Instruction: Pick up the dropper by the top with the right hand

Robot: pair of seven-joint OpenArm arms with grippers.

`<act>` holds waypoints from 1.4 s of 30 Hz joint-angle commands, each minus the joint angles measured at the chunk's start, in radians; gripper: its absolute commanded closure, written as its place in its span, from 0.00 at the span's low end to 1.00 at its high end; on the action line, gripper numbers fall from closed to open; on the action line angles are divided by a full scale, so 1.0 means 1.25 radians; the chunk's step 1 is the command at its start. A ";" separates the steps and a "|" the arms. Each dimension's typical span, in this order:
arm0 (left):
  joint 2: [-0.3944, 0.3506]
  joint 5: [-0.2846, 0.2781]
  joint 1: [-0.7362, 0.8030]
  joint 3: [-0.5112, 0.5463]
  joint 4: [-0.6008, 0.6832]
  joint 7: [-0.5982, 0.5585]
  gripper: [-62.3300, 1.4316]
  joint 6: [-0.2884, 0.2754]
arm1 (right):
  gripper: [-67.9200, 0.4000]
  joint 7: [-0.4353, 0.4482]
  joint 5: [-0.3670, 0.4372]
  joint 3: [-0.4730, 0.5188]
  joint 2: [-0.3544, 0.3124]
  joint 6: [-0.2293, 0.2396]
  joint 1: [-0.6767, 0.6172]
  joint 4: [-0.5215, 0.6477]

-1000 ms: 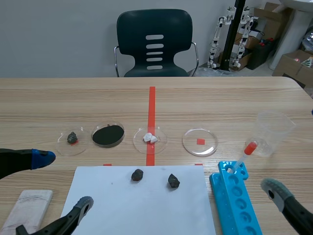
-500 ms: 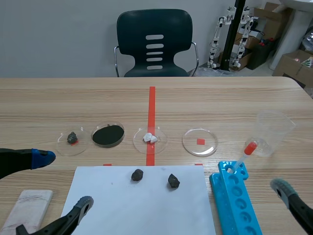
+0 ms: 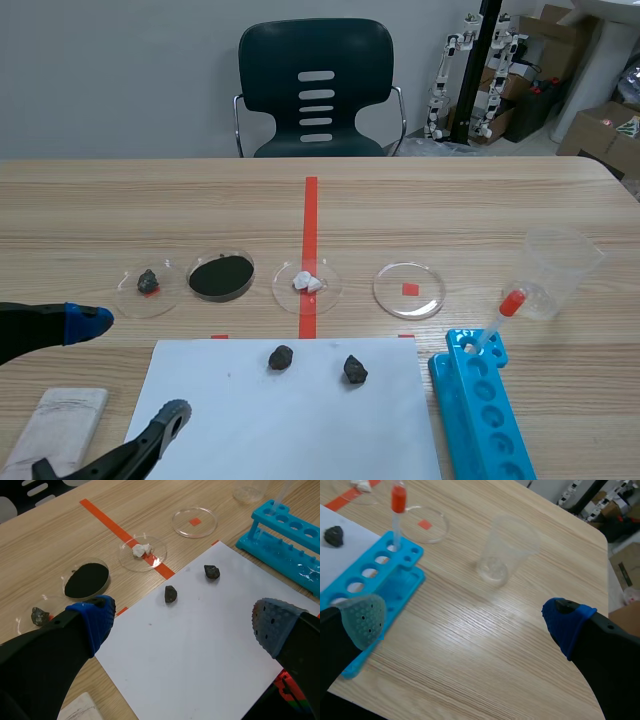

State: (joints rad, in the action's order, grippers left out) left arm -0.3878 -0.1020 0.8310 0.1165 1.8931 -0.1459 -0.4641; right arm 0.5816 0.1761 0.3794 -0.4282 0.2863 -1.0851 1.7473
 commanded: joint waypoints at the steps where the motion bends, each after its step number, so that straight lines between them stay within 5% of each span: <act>1: 0.004 -0.008 0.000 0.003 0.008 -0.012 0.08 0.005 | 0.00 0.019 0.009 0.004 -0.005 0.014 0.034 -0.004; 14: 0.004 -0.008 0.000 0.003 0.008 -0.012 0.08 0.005 | 0.00 0.034 0.009 -0.003 -0.052 0.145 0.190 -0.058; 42: 0.004 -0.008 -0.001 0.003 0.008 -0.012 0.08 0.005 | 0.00 -0.050 -0.020 -0.225 -0.067 0.168 0.406 -0.151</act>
State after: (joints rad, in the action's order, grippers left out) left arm -0.3878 -0.1020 0.8310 0.1165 1.8931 -0.1459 -0.4641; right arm 0.5114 0.1455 0.0998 -0.5022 0.4946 -0.5903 1.5547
